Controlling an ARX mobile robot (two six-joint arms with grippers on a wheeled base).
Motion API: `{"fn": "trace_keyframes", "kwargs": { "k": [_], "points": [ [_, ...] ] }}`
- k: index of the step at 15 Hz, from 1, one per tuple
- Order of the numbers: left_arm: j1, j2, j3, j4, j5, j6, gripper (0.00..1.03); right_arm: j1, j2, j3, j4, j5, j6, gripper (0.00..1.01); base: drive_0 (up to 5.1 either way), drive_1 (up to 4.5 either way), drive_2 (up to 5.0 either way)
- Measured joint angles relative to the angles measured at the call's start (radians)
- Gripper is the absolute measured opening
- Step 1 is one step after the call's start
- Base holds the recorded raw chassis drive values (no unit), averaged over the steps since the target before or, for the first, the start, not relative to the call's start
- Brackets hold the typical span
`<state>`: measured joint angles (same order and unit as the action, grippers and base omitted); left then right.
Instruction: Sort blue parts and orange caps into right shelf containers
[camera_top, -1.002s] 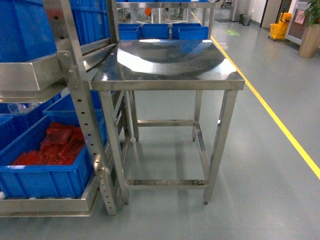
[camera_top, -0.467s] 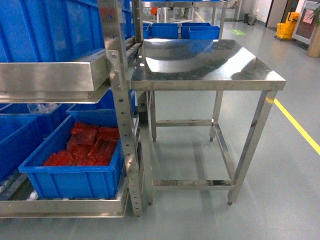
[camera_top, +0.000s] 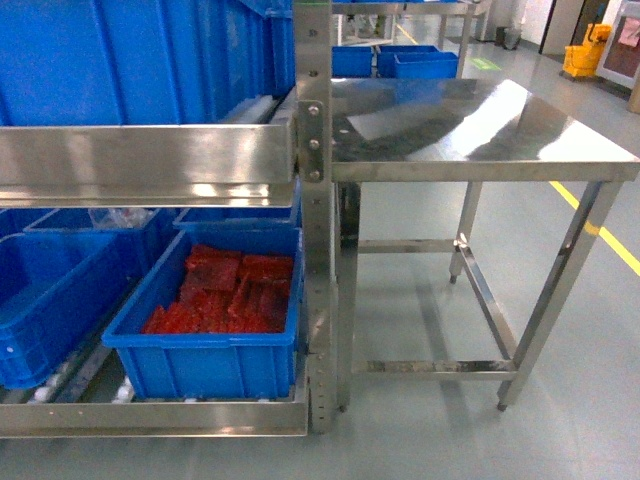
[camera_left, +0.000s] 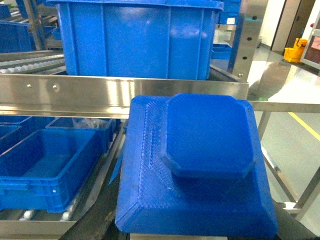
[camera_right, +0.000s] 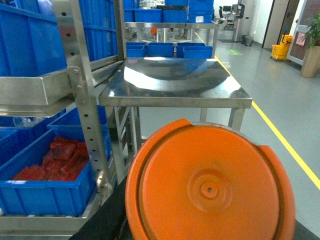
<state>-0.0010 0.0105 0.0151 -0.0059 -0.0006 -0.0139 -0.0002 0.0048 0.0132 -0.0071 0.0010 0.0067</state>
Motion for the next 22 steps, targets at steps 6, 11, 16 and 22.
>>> {"fn": "trace_keyframes", "kwargs": {
  "k": [6, 11, 16, 22],
  "points": [
    [0.0, 0.0, 0.0, -0.002, 0.0, 0.0, 0.44, 0.0, 0.0, 0.0, 0.0, -0.001, 0.0, 0.44, -5.1, 2.33, 2.3],
    [0.0, 0.0, 0.0, 0.0, 0.001, 0.0, 0.44, 0.0, 0.0, 0.0, 0.001, -0.001, 0.0, 0.44, -5.0, 2.37, 2.4],
    [0.0, 0.0, 0.0, -0.002, 0.0, 0.0, 0.44, 0.0, 0.0, 0.0, 0.001, -0.001, 0.0, 0.44, -5.0, 2.43, 2.4],
    [0.0, 0.0, 0.0, -0.002, 0.0, 0.0, 0.44, 0.0, 0.0, 0.0, 0.0, -0.001, 0.0, 0.44, -5.0, 2.45, 2.4]
  ]
}}
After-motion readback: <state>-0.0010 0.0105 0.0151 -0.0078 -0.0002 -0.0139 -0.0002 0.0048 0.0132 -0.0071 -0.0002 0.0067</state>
